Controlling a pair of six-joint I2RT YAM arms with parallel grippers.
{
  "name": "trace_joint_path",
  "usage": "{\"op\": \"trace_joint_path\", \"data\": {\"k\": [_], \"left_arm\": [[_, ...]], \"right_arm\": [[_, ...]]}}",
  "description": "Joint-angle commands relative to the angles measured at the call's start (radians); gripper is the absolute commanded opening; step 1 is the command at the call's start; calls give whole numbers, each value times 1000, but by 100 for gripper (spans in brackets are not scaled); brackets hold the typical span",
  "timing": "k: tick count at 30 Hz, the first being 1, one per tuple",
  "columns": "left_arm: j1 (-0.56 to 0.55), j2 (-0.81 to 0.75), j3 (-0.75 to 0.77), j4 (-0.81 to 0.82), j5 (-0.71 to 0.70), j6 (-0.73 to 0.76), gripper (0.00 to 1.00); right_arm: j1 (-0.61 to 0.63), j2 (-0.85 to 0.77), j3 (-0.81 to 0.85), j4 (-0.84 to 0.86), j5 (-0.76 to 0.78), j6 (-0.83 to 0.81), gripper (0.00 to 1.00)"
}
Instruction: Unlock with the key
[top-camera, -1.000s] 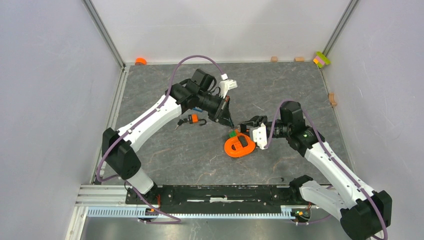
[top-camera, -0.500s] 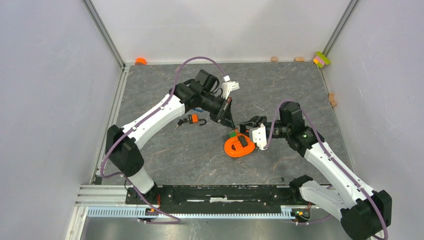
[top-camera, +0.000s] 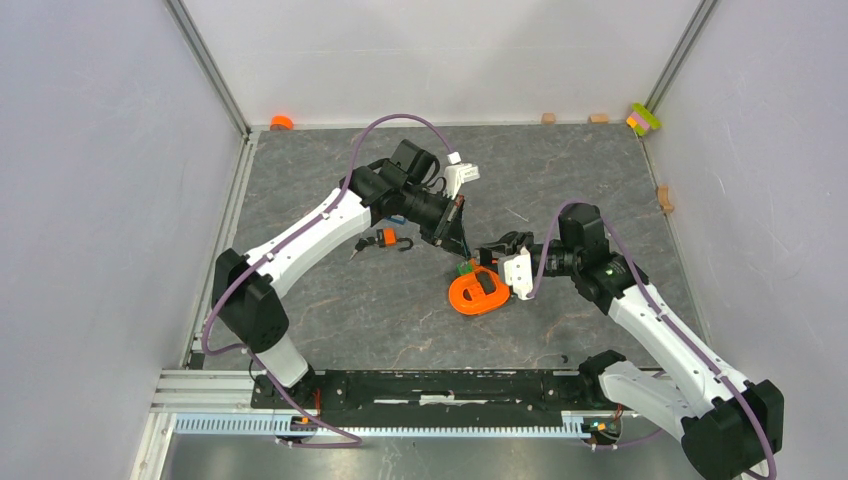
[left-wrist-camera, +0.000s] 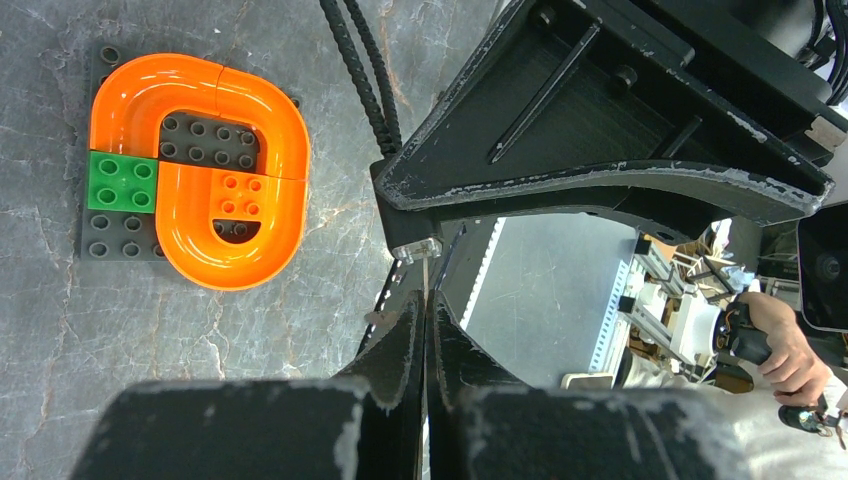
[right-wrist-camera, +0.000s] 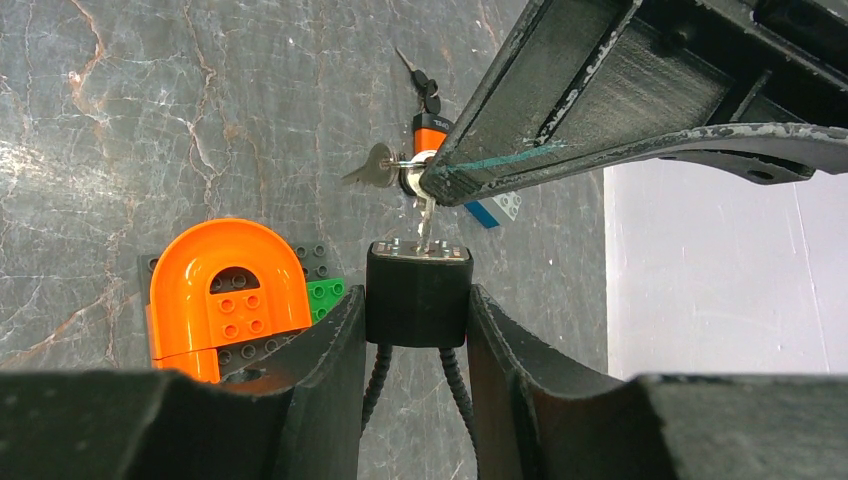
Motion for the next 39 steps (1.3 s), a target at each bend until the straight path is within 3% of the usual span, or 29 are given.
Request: {"op": "trace_joint_path", "data": {"k": [1,39], "left_arm": [[-6,3,34,4,6,-34,2],[-4,-1,47,-5,-6,-9,2]], "right_arm": [[5,-12,6,28,-12,-51,0],[4,-11,4,18,-16,-63,0]]}}
